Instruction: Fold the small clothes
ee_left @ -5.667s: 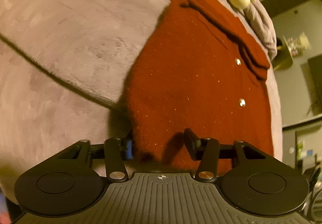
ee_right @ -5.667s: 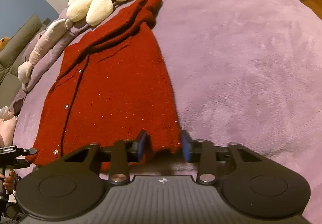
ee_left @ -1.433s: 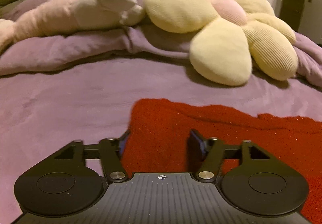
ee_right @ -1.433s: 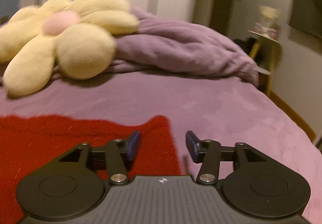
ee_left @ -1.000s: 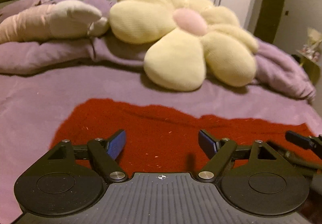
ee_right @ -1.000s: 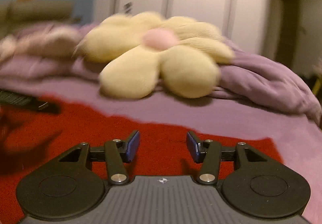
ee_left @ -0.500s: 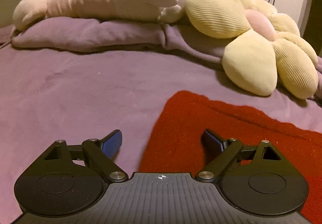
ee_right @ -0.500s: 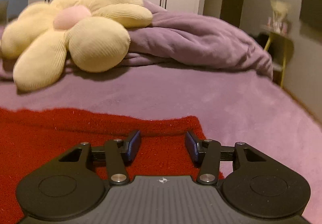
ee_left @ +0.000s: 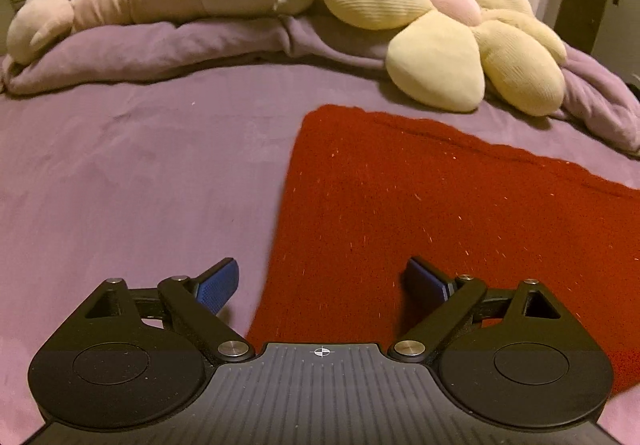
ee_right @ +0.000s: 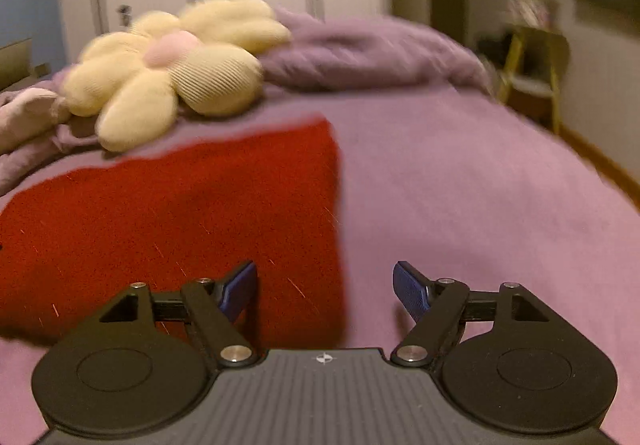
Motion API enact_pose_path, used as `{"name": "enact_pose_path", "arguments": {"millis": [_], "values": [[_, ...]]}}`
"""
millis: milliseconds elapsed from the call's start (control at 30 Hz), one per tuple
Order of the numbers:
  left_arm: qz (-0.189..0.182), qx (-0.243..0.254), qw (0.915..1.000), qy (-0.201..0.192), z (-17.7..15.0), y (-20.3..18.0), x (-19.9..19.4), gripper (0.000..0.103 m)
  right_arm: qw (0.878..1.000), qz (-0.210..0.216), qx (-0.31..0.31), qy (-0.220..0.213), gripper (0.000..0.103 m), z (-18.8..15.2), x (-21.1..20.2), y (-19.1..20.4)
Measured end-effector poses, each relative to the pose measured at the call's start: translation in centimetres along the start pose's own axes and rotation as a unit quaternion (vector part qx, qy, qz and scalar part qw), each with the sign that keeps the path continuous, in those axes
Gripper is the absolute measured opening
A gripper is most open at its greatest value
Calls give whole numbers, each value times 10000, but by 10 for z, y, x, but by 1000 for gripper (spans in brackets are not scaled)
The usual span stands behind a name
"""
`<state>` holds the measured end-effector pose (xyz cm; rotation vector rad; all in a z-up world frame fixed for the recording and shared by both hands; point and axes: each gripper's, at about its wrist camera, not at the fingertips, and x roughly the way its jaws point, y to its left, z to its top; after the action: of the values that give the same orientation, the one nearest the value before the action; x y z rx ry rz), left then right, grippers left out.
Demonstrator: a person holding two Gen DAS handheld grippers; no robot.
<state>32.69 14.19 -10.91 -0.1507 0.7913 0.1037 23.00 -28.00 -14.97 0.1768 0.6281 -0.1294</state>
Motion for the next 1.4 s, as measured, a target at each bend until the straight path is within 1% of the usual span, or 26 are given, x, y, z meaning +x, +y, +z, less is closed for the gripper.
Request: {"name": "enact_pose_path", "arguments": {"millis": [33,100,133,167,200,233,267,300,367,400,433,500,600,700,767,867,967,1000,1067,1100,1167,1233,1300,1400], "values": [[-28,-20,10000,54,-2,1,-3,95,9994,89,314,113,75,-6,-1,-12],[-33,-36,9999,138,-5,2,-9,95,9952,425,836,274,75,-12,-1,-27],[-16,-11,9999,167,-6,1,-10,95,9945,476,890,285,75,-11,-1,-29],[0,23,9998,191,-6,0,-12,95,9939,567,903,288,71,-10,0,-29],[9,58,9998,211,-7,-1,-12,95,9923,716,946,350,64,-8,2,-29],[6,93,9997,223,-8,-3,-14,95,9904,836,1026,409,60,-7,5,-28],[-5,129,9996,240,-8,-5,-15,95,9884,931,1110,452,53,-6,8,-27],[-40,152,9995,261,-9,-7,-17,95,9863,1027,1187,508,44,-5,10,-27],[-100,194,9993,293,-10,-10,-19,95,9821,1160,1358,599,36,-4,12,-25],[-80,254,9993,278,-11,-13,-20,95,9816,1167,1378,613,32,-1,15,-21],[-42,320,9991,271,-12,-15,-20,94,9824,1158,1330,620,31,-1,16,-19],[-23,397,9988,285,-12,-17,-19,93,9868,1037,1078,628,27,0,15,-12],[-25,352,9989,298,-12,-17,-19,93,9927,884,632,519,20,3,11,-2],[-24,347,9989,305,-12,-16,-19,93,9963,685,312,421,17,5,8,4],[-31,363,9988,316,-12,-16,-20,93,9983,466,128,320,16,7,7,6],[-92,346,9988,347,-14,-12,-22,93,9993,218,-197,248,16,6,10,11],[-309,25,9985,441,-16,3,-24,93,9968,118,-741,263,21,4,8,21],[-411,-150,9978,505,-18,10,-24,93,9961,75,-845,235,27,5,4,23],[-548,-467,9956,597,-22,25,-25,93,9964,-56,-833,167,30,9,-7,21],[-517,-564,9952,617,-24,31,-26,93,9967,-142,-792,111,30,11,-12,19],[-492,-593,9952,597,-27,38,-29,93,9977,-228,-633,-40,30,16,-22,14],[-506,-615,9950,600,-28,46,-32,93,9983,-108,-545,-149,30,20,-29,16],[-439,-678,9948,623,-29,54,-32,93,9979,166,-572,-251,30,21,-34,25],[-105,-800,9942,717,-30,66,-34,93,9938,681,-834,-266,30,18,-35,54]]}}
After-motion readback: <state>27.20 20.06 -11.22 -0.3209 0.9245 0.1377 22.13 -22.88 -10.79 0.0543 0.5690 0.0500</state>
